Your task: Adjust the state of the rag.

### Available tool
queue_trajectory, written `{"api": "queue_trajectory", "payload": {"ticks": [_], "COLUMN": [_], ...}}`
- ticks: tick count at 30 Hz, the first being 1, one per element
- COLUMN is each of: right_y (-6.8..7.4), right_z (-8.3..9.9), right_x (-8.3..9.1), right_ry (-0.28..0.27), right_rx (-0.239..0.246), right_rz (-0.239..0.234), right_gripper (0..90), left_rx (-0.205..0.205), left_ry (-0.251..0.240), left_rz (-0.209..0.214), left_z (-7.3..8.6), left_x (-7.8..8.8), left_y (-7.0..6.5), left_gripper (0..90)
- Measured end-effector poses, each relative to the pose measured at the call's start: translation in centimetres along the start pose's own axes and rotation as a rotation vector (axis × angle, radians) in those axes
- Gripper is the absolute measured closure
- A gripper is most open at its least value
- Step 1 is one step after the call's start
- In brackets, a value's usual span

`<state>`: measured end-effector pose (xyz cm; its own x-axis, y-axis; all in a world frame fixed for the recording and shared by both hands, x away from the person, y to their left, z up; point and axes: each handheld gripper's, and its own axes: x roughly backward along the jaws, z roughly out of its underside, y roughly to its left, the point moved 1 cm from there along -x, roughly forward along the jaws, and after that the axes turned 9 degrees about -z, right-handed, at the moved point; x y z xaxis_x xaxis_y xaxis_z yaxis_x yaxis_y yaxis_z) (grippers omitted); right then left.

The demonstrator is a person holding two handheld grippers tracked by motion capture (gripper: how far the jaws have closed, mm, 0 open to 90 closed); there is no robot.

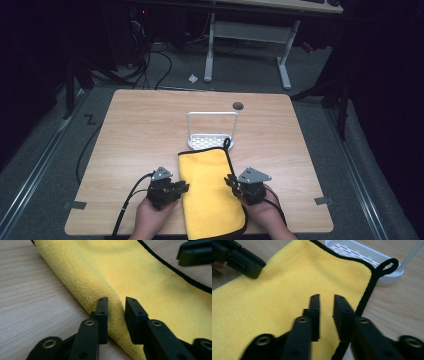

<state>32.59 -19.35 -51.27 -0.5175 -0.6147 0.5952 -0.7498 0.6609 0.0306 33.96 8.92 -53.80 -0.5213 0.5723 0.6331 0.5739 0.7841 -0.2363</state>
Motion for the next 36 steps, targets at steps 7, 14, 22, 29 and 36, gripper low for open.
{"api": "queue_trajectory", "payload": {"ticks": [7, 14, 22, 29, 36], "right_y": [-2.5, -2.9, -2.7, -1.5, 0.0], "right_z": [-1.6, -1.0, 0.1, 1.7, 3.2], "right_x": [-3.5, -4.6, -3.4, -1.5, 0.6], "right_ry": [0.105, 0.155, 0.135, 0.121, 0.128], "right_rx": [-0.043, -0.028, -0.048, -0.040, -0.035], "right_rz": [0.014, 0.036, 0.021, -0.017, -0.052], "right_gripper": [90.0, 90.0, 90.0, 90.0, 90.0], "left_rx": [-0.041, -0.055, -0.049, -0.049, -0.055], "left_ry": [0.022, 0.034, 0.046, 0.069, 0.102], "left_rz": [0.007, 0.007, 0.035, 0.064, 0.097], "left_z": [-0.2, -0.2, 0.1, 0.5, 1.3], "left_x": [-0.6, -0.8, -0.6, 0.0, 0.7], "left_y": [-0.9, -0.6, -0.5, -0.6, -1.6], "left_gripper": [82.4, 82.4, 82.4, 82.4, 82.4]}}
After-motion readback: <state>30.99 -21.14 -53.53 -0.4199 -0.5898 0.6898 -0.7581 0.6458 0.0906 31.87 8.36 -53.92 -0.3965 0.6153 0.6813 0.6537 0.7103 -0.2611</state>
